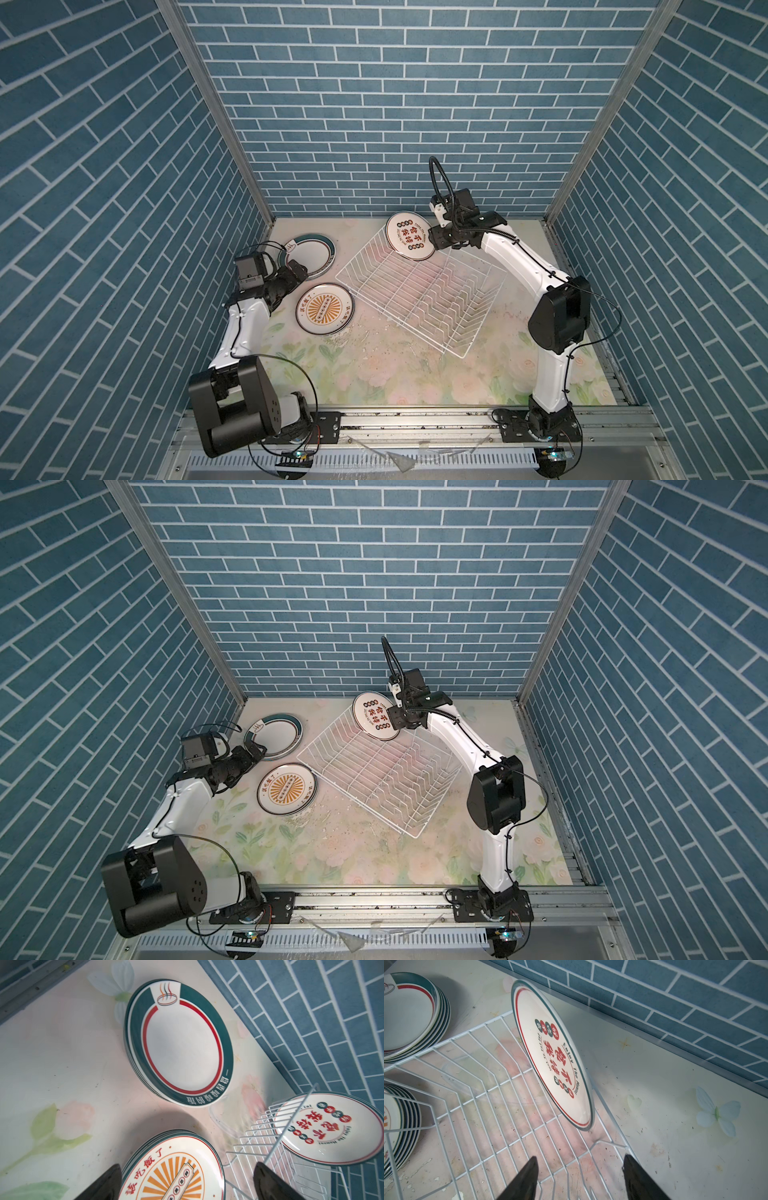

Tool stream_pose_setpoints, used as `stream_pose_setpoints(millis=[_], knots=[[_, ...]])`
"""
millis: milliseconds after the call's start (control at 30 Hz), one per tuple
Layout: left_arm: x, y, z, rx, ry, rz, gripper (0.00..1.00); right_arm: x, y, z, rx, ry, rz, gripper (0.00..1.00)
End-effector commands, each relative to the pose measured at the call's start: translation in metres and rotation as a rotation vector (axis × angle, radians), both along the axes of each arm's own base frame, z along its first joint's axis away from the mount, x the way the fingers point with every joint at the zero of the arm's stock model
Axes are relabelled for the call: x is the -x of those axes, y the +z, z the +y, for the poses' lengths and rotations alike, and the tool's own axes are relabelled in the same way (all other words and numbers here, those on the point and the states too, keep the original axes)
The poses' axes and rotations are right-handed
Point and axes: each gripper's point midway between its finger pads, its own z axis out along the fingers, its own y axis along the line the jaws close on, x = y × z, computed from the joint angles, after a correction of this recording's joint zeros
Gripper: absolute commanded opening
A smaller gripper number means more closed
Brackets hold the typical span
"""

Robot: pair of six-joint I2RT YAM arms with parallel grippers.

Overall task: Unload the plates from the dish rack
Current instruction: 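Release the green-rim plate with left while right reaches for the last red-text plate, then grip the red-text plate rim in the rack with the right gripper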

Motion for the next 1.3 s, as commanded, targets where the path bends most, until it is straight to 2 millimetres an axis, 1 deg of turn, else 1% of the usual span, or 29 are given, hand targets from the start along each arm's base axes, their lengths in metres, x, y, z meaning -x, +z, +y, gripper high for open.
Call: stream_pose_setpoints(millis=[0, 100, 200, 233, 267, 367, 433, 500, 600, 767, 1100, 1267], knots=[[0.001, 0.018, -0.017, 0.021, -0.054, -0.079, 0.99, -0.009, 0.004, 0.009, -0.007, 0.065, 0.001, 0.66], [0.006, 0.02, -0.027, 0.016, -0.081, -0.072, 0.99, -0.019, 0.0, 0.014, -0.006, 0.068, 0.0, 0.66], [0.009, 0.022, -0.042, 0.019, -0.117, -0.081, 0.99, -0.035, -0.004, 0.014, 0.014, 0.049, -0.012, 0.66], [0.01, 0.023, -0.047, 0.013, -0.127, -0.084, 0.99, -0.039, -0.002, 0.015, 0.009, 0.049, -0.019, 0.66], [0.011, 0.024, -0.051, 0.008, -0.137, -0.085, 1.0, -0.044, -0.015, 0.017, 0.017, 0.053, 0.0, 0.65], [0.011, 0.024, -0.06, -0.005, -0.155, -0.087, 0.99, -0.05, -0.023, 0.023, 0.01, 0.077, 0.009, 0.64], [0.01, 0.022, -0.064, -0.003, -0.164, -0.086, 0.99, -0.052, -0.028, 0.027, 0.003, 0.095, 0.011, 0.61], [0.009, 0.019, -0.066, -0.001, -0.171, -0.081, 0.99, -0.047, -0.03, 0.038, -0.046, 0.148, 0.033, 0.55], [0.006, 0.014, -0.07, 0.001, -0.181, -0.075, 0.99, -0.043, -0.033, 0.046, -0.083, 0.184, 0.048, 0.45], [0.003, 0.012, -0.075, -0.001, -0.193, -0.073, 0.99, -0.039, -0.038, 0.05, -0.101, 0.21, 0.065, 0.32], [0.002, 0.007, -0.079, -0.007, -0.203, -0.065, 0.99, -0.04, -0.051, 0.045, -0.052, 0.206, 0.061, 0.18], [0.0, 0.004, -0.08, -0.005, -0.211, -0.056, 0.99, -0.041, -0.055, 0.039, -0.016, 0.191, 0.044, 0.14]])
